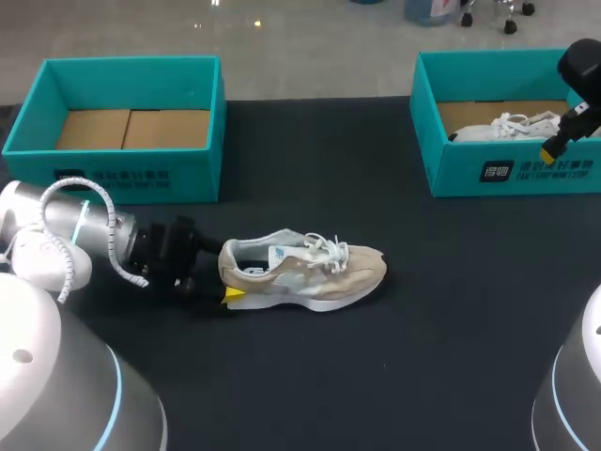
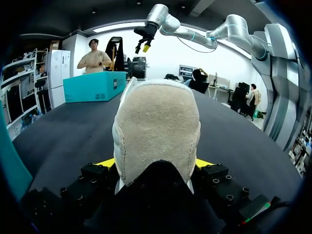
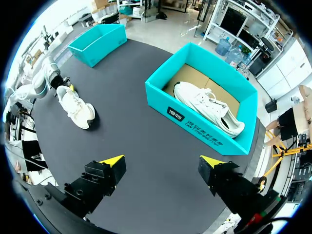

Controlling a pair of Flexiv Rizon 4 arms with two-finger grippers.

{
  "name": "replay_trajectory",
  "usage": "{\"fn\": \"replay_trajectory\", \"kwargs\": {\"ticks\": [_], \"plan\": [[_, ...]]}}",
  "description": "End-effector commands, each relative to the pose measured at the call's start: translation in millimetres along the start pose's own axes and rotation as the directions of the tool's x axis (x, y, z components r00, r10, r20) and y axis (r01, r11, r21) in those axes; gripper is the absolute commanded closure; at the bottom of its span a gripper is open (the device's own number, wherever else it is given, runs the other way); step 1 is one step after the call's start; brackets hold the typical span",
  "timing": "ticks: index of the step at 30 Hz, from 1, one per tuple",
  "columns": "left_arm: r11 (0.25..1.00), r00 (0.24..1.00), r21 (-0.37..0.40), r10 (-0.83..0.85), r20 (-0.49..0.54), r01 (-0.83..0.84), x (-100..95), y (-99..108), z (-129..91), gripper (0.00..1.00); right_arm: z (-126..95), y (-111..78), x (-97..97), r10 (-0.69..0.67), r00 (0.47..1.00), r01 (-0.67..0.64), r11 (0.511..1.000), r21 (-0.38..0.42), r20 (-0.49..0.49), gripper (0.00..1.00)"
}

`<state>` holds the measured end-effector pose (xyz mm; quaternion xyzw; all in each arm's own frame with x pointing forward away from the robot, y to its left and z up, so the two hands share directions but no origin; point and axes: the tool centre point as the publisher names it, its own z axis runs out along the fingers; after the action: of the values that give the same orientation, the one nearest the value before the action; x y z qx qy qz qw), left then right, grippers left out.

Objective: Take the shoe out of the shoebox, open the shoe tongue, remove and reinsert the insole, then place the shoe into the shoebox

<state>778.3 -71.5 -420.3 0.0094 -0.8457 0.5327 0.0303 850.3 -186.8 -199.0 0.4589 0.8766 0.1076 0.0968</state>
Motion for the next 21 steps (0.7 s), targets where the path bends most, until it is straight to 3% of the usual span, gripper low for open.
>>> {"fn": "replay_trajectory", "kwargs": {"ticks": [1, 16, 21], "plan": [[1.0, 1.0, -0.007, -0.003, -0.004, 0.003, -1.9, 0, 0, 1.0, 1, 0.4, -0.6, 0.0, 1.0, 0.0, 1.0, 0.001, 0.0, 0.0], [1.0, 1.0, -0.007, -0.003, -0.004, 0.003, -1.9, 0, 0, 1.0, 1, 0.4, -0.6, 0.0, 1.0, 0.0, 1.0, 0.001, 0.0, 0.0], [1.0, 1.0, -0.007, -0.003, -0.004, 0.003, -1.9, 0, 0, 1.0, 9, 2.7, 16.3, 0.055, 0.998, -0.056, 0.998, 0.027, 0.027, 0.0]]}}
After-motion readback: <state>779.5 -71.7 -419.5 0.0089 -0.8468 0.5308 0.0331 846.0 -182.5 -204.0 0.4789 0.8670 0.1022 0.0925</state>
